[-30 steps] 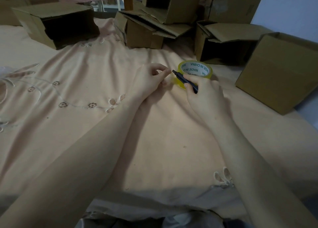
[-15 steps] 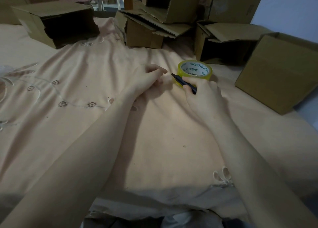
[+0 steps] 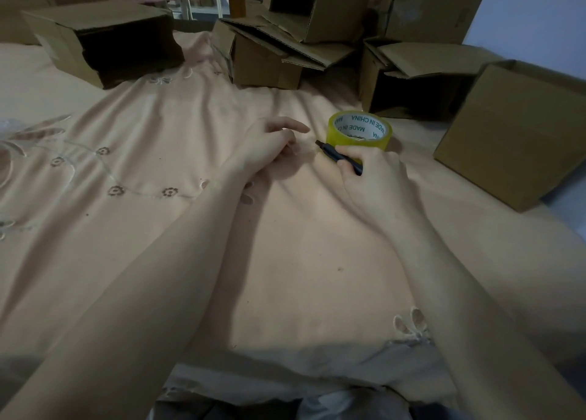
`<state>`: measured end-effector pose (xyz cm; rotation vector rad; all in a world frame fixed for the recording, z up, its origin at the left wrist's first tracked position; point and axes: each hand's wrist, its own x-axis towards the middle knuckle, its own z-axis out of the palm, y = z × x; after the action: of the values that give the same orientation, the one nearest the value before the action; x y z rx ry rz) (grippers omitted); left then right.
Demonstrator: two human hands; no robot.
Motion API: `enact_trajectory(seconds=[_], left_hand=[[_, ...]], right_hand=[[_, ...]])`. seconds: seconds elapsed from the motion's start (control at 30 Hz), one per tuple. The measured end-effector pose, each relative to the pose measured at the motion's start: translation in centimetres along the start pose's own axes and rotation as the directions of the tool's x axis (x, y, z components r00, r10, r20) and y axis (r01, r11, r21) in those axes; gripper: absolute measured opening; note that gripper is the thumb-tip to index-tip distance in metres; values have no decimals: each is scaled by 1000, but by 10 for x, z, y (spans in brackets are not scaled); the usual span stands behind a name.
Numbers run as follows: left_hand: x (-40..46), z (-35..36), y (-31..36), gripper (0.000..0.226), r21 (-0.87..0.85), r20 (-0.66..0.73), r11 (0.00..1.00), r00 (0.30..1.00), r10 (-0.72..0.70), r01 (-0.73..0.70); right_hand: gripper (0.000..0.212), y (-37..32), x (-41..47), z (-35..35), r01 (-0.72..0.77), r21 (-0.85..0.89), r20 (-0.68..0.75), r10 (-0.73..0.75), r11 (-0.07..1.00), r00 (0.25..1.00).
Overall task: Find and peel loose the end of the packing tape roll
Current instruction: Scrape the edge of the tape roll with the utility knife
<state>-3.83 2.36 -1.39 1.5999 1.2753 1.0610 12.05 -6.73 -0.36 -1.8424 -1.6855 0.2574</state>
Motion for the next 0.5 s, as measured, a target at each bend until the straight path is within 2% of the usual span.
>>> enact_trajectory(seconds=[0.37,0.5], left_hand=[[1,0,-1,34,-23,-8,1000,1000,-14,13],[1,-3,0,35,-156,-64,987,997,-31,21]], right_hand=[[34,2,1,0,-24,-38,29,25,999,999],[33,3,2,2,-9,-44,33,11,999,999]])
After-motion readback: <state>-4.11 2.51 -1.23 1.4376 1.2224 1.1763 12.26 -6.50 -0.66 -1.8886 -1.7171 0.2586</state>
